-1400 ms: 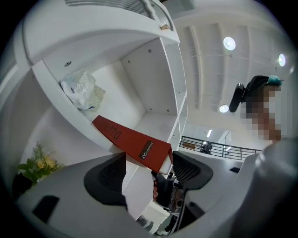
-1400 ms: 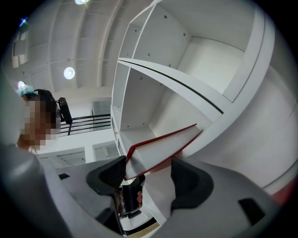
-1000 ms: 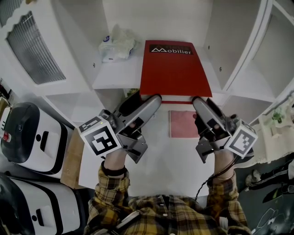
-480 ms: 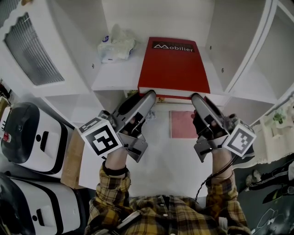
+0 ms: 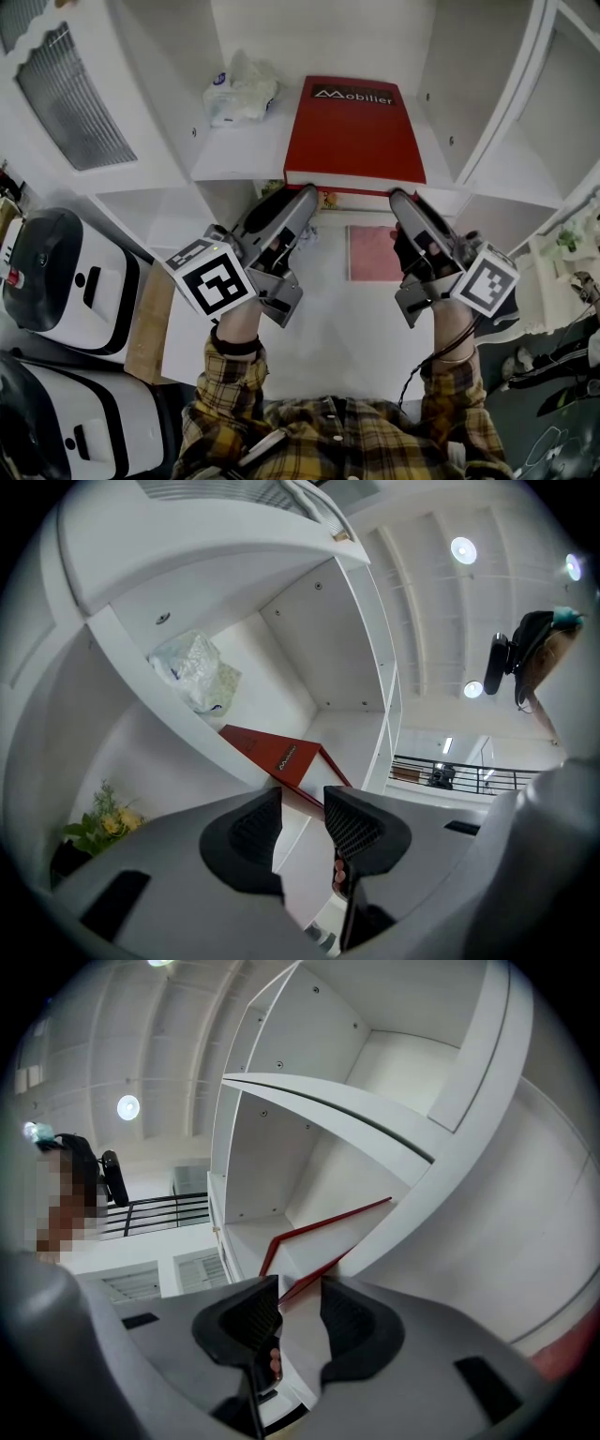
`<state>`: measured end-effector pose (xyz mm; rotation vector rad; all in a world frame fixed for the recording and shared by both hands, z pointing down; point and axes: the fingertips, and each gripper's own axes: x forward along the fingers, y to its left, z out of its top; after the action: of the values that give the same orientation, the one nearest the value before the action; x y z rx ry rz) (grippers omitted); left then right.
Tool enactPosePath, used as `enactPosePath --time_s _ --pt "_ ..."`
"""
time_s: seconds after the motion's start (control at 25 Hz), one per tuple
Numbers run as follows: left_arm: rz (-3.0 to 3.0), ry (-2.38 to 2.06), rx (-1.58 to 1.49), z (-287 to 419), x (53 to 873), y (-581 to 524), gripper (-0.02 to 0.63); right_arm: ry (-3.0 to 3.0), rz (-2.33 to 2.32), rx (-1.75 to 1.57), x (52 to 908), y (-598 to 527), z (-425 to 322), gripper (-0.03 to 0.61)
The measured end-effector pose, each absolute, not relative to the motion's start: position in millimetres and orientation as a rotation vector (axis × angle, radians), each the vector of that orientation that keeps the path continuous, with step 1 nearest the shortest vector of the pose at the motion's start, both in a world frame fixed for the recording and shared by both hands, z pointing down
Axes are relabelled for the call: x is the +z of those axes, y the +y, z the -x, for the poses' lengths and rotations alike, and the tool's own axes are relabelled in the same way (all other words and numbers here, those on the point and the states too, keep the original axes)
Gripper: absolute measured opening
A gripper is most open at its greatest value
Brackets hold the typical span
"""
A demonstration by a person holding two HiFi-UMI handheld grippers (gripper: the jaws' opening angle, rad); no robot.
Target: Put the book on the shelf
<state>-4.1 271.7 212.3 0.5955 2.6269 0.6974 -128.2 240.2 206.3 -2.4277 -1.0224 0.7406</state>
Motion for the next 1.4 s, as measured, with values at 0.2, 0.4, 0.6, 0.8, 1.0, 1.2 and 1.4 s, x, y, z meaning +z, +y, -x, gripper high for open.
enactPosePath --time_s 0.2,0.4,0.6,0.8,1.0,1.2,1.4 --pt "-0.615 2.646 0.675 3 215 264 0.15 -1.036 2.451 0.688 210 231 124 0.155" --pt "-0.653 2.681 0.644 4 223 251 0.15 -1.042 2.456 0.65 219 219 115 0.156" --pt "-0.739 2.756 0.544 6 232 238 0.15 -1.088 2.492 0.565 231 207 102 0.156" --pt "-0.779 2.811 0.461 12 243 222 0.15 -1.167 2.563 0.438 247 195 90 0.155" --pt "-0.773 2.851 0.435 20 263 202 0.15 -1.232 2.606 0.349 264 178 81 0.155" --pt "-0.767 2.876 0.418 26 287 182 0.15 -1.326 2.662 0.283 284 159 76 0.155" --pt "-0.798 2.901 0.367 24 312 160 0.15 -1.4 2.696 0.194 313 138 69 0.152"
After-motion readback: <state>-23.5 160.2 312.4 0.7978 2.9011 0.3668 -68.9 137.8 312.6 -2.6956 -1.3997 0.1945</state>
